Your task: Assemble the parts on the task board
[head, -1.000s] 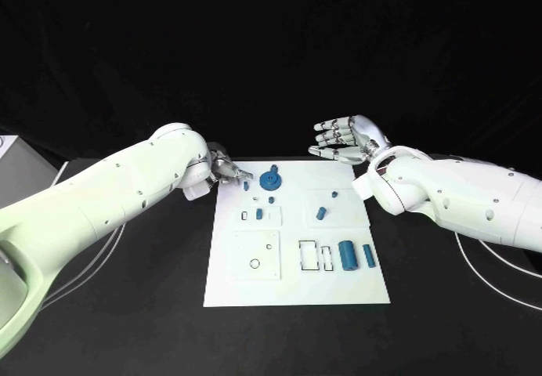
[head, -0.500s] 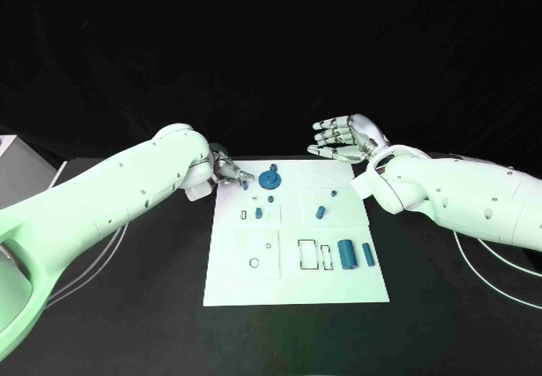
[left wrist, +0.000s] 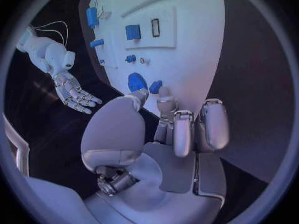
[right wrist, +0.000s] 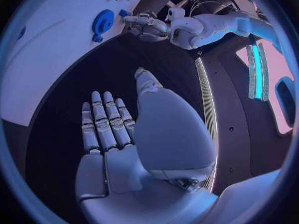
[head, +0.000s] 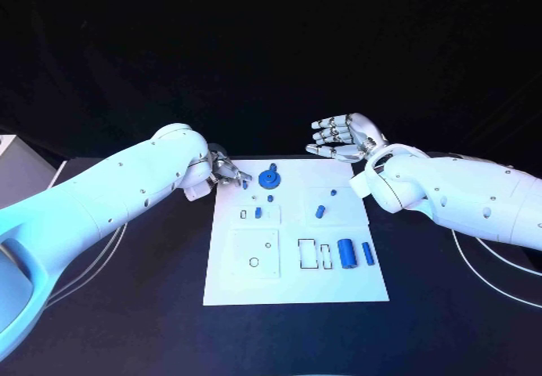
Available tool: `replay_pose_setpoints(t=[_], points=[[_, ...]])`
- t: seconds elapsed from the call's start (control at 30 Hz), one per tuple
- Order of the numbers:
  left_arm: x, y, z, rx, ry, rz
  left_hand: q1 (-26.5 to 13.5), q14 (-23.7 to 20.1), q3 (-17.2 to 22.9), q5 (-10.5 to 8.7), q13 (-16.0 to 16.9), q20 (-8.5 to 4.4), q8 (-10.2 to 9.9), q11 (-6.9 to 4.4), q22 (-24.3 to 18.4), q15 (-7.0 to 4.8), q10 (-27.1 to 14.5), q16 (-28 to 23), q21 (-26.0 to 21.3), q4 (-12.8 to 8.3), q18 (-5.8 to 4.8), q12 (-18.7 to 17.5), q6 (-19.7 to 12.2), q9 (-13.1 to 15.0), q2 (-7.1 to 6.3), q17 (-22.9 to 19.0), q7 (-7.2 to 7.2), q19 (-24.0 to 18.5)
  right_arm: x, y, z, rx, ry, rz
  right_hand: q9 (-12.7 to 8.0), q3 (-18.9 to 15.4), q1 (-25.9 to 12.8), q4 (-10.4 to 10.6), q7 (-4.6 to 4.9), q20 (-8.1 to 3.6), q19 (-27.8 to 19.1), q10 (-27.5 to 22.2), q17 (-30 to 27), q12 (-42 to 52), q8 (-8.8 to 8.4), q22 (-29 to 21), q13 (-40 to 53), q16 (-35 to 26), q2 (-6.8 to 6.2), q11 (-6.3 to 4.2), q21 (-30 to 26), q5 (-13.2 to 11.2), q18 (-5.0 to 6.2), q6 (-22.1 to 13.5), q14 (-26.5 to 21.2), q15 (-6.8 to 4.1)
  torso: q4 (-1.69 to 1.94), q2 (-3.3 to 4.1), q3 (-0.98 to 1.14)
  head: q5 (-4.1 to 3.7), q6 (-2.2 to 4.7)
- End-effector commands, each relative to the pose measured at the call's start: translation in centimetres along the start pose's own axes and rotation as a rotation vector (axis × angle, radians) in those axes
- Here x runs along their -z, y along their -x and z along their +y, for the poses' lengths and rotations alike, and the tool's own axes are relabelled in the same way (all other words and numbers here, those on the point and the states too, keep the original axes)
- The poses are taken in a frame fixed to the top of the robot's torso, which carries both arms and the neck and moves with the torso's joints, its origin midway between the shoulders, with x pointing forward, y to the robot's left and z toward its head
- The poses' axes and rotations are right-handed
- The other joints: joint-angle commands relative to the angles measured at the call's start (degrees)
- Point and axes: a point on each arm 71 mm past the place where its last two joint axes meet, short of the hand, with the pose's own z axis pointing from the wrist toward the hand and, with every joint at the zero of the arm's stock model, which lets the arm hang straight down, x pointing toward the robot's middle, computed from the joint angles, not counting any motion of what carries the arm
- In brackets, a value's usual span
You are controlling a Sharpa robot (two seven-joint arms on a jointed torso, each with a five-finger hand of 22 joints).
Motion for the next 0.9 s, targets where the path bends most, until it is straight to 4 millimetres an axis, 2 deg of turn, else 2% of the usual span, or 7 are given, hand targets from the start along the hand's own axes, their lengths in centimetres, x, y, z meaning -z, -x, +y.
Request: replay_pose_setpoints(t=[0.03, 0.17, 0.63, 0.83, 0.87, 0.9], points=[[-0.02, -0.25, -0.26, 0.008, -0.016, 0.032, 0.8, 5.6, 0.5, 0.04, 0.0, 0.24, -0.2, -0.1, 0.1, 0.31, -0.3, -0.1, -0.1, -0.1, -0.42, 0.4, -0.2, -0.1, -0.02, 14.4, 0.01, -0.2, -0.02, -0.14, 0.2, 0.004, 0.014, 0.01, 0.0, 0.1, -0.1, 0.0, 5.5, -0.18, -0.4, 0.3, 0.0, -0.2, 0.28, -0.1, 0.0, -0.2, 0.18, 0.04, -0.2, 0.2, -0.65, 0.3, -0.2, 0.04, -0.03, -0.01, -0.02, -0.01, -0.09], [-0.08, -0.35, -0.21, 0.011, -0.015, 0.041, 1.5, 5.6, 0.9, -0.03, -0.1, 0.25, -0.3, -0.11, 0.0, 0.3, -0.4, -0.2, -0.1, -0.1, -0.4, 0.3, -0.2, -0.1, -0.06, 14.3, 0.0, -0.3, -0.03, -0.15, 0.22, 0.004, 0.014, 0.01, 0.0, 0.1, -0.1, 0.0, 5.5, -0.18, -0.4, 0.3, 0.0, -0.2, 0.28, -0.1, 0.0, -0.2, 0.18, 0.04, -0.2, 0.2, -0.65, 0.3, -0.2, 0.04, 0.04, 0.01, -0.04, -0.13, -0.31], [-0.1, -0.55, -0.28, 0.028, -0.022, 0.057, 3.7, 5.6, 2.8, 0.01, -0.2, 0.24, -0.4, -0.2, 0.1, 0.23, -0.5, -0.1, -0.2, -0.4, -0.4, 0.6, -0.2, -0.2, 0.22, 14.4, -0.1, -0.3, -0.05, -0.18, 0.25, 0.003, 0.013, 0.013, 0.0, 0.1, -0.1, 0.0, 5.5, -0.18, -0.4, 0.3, 0.0, -0.2, 0.28, -0.1, 0.0, -0.2, 0.18, 0.04, -0.2, 0.2, -0.65, 0.3, -0.2, 0.04, 0.08, -0.01, -0.04, -0.09, -0.39], [-0.1, -0.62, -0.29, 0.037, -0.026, 0.067, 6.6, 5.6, 6.7, 0.12, -0.7, 0.15, -0.6, -0.37, 0.1, 0.04, -0.8, -0.2, -0.2, -1.2, -0.37, 0.4, -0.3, -0.3, 0.62, 14.3, -0.26, -0.4, -0.05, -0.17, 0.24, 0.003, 0.012, 0.013, -0.1, 0.2, -0.1, 0.0, 5.51, -0.18, -0.4, 0.3, -0.1, -0.2, 0.27, -0.1, 0.0, -0.2, 0.26, 0.05, -0.2, 0.2, -0.66, 0.3, -0.3, 0.05, 0.09, -0.04, -0.05, -0.01, -0.38], [-0.1, -0.63, -0.29, 0.038, -0.027, 0.069, 7.8, 5.6, 10.2, 0.12, -1.2, 0.06, -0.9, -0.47, 0.1, 0.01, -1.1, -0.2, -0.2, -2.0, -0.37, 0.2, -0.4, -0.5, 0.34, 14.4, -0.15, -0.4, -0.05, -0.17, 0.24, 0.003, 0.012, 0.013, -0.1, 0.2, -0.1, 0.0, 5.51, -0.18, -0.4, 0.3, -0.1, -0.2, 0.27, -0.1, 0.0, -0.2, 0.26, 0.05, -0.2, 0.2, -0.66, 0.3, -0.3, 0.05, 0.06, -0.03, -0.04, 0.0, -0.38], [-0.1, -0.64, -0.29, 0.038, -0.027, 0.069, 7.9, 5.6, 11.0, 0.12, -1.2, 0.05, -1.0, -0.41, 0.1, 0.05, -1.1, -0.2, -0.2, -2.1, -0.37, 0.2, -0.3, -0.5, 0.06, 14.4, -0.23, -0.5, -0.06, -0.17, 0.23, 0.003, 0.012, 0.013, -0.1, 0.2, -0.1, 0.0, 5.51, -0.18, -0.4, 0.3, -0.1, -0.2, 0.27, -0.1, 0.0, -0.2, 0.26, 0.05, -0.2, 0.2, -0.66, 0.3, -0.3, 0.05, 0.05, -0.04, -0.04, 0.03, -0.39]])
